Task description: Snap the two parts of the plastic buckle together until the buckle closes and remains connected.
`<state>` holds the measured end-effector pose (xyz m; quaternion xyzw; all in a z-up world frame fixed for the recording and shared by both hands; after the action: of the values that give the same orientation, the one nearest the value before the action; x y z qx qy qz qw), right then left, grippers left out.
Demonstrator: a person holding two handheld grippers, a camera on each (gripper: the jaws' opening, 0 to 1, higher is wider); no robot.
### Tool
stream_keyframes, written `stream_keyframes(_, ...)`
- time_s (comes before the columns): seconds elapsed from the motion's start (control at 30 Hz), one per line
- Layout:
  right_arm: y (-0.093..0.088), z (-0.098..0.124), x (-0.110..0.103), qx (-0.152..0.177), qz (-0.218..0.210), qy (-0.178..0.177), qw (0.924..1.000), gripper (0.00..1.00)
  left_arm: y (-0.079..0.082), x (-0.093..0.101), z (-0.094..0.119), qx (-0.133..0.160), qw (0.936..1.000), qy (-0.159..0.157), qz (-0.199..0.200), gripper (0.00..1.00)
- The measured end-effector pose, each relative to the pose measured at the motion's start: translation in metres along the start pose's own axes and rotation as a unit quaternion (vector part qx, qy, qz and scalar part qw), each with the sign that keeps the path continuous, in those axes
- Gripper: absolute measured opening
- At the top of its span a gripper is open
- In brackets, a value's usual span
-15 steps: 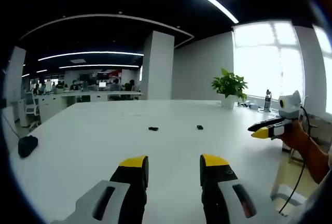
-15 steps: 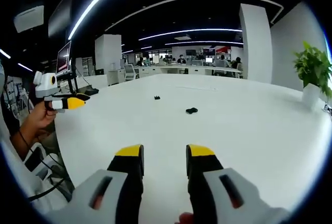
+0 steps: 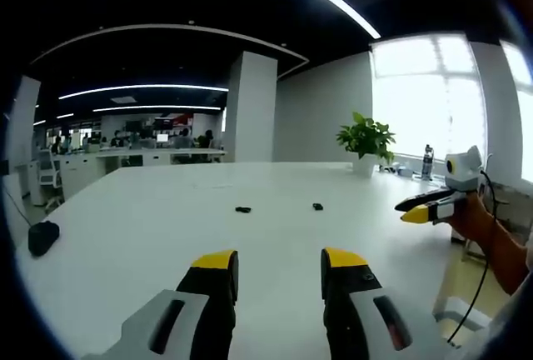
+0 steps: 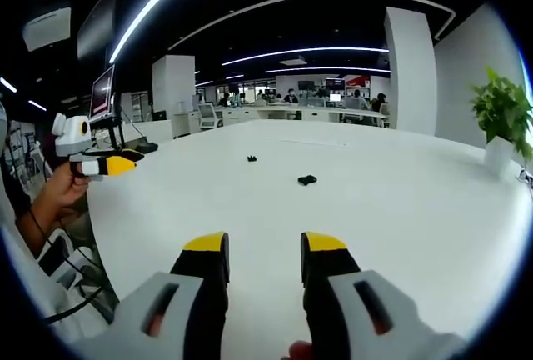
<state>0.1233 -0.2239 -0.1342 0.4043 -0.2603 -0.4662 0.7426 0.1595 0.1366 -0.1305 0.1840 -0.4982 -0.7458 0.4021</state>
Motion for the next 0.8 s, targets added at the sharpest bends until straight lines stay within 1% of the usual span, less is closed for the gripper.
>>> stream_keyframes(0.1,0.0004,-0.0002,0.0003,0.0,-0.001,0.001,1.0,0.34,0.0004,0.0,-0.0002,0.0,1.0,0.0,0.0,0.4)
stream_keyframes(0.2,0.0004,-0.0007,0.0008,-0.002,-0.001,0.002,1.0,0.34,0.0017,0.0004,0.0004,0.006,1.0,-0.004,-0.001,0.4)
stream_keyframes(0.5,0.0052,-0.0014,0.0018,-0.001,0.002,-0.003,1.0,0.35,0.0023,-0.0047,-0.001,-0.002,1.0,0.006,0.006,0.39)
stream_keyframes(0.8,0.0054,-0.0021,0.0025,-0.01,0.003,-0.012,0.9999,0.35,0.001,-0.0051,-0.0035,-0.004,0.9998,0.017,0.005,0.4)
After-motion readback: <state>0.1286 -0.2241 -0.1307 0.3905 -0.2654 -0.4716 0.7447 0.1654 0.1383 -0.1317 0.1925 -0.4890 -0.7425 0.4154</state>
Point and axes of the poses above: the point that each gripper's makers call its tool centre point, and the gripper's own axes: z roughly backward along the fingers, x roughly to its right, y roughly out of its top, the point moved 10 cm from there along z, roughly backward along the fingers, and after that the axes turned 15 degrees about -x, right-handed, at the moved point
